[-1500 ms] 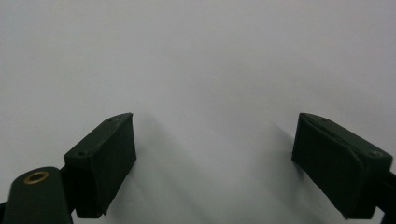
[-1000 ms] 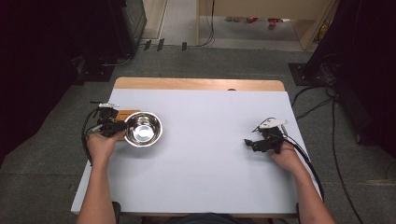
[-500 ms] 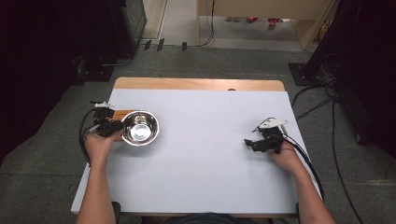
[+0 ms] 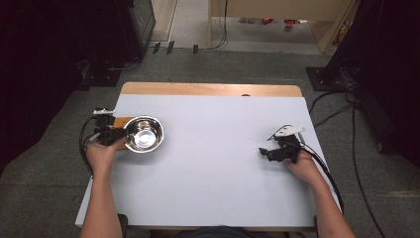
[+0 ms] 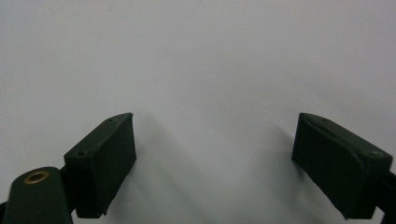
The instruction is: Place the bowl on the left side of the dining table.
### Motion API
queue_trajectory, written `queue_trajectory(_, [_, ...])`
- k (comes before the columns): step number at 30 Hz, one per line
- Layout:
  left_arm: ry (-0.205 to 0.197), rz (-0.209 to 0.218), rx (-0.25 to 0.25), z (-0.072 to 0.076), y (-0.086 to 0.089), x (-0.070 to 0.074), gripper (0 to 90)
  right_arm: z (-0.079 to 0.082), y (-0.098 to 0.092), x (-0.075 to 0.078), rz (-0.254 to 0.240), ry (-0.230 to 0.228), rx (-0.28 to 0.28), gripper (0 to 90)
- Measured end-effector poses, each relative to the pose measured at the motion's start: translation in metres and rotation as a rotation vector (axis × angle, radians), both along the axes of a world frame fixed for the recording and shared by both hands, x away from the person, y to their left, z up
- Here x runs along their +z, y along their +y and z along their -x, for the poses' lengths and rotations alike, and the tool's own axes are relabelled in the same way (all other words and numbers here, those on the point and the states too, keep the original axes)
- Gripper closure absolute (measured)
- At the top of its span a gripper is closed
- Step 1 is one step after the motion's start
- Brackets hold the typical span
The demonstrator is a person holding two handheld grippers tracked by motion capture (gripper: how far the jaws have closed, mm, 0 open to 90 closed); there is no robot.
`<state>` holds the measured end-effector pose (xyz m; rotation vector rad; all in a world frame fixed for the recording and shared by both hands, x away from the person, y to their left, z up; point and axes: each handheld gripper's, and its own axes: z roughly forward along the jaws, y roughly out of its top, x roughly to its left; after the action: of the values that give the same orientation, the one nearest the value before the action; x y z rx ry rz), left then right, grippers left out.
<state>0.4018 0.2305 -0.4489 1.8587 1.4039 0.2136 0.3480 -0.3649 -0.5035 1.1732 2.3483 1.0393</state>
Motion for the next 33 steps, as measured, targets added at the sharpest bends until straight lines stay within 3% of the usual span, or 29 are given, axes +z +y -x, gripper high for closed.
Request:
queue_trajectory(6, [-0.003,-0.032,0.038,0.0,0.006,-0.001,87.0,0.0,0.0,0.0,0.0,0.0,0.0,13.0])
queue_trajectory(10, [0.001,-0.019,0.059,-0.001,0.013,-0.004,87.0,0.0,0.0,0.0,0.0,0.0,0.0,13.0])
queue_trajectory(13, [-0.004,-0.043,0.075,-0.001,0.014,-0.003,87.1,0.0,0.0,0.0,0.0,0.0,0.0,13.0])
queue_trajectory(17, [-0.001,-0.037,0.092,-0.001,0.019,-0.004,87.2,0.0,0.0,0.0,0.0,0.0,0.0,13.0])
queue_trajectory(22, [-0.002,-0.06,0.11,-0.002,0.021,-0.005,87.2,0.0,0.0,0.0,0.0,0.0,0.0,13.0])
queue_trajectory(33, [0.009,-0.042,0.131,-0.003,0.026,-0.009,87.3,0.0,0.0,0.0,0.0,0.0,0.0,13.0])
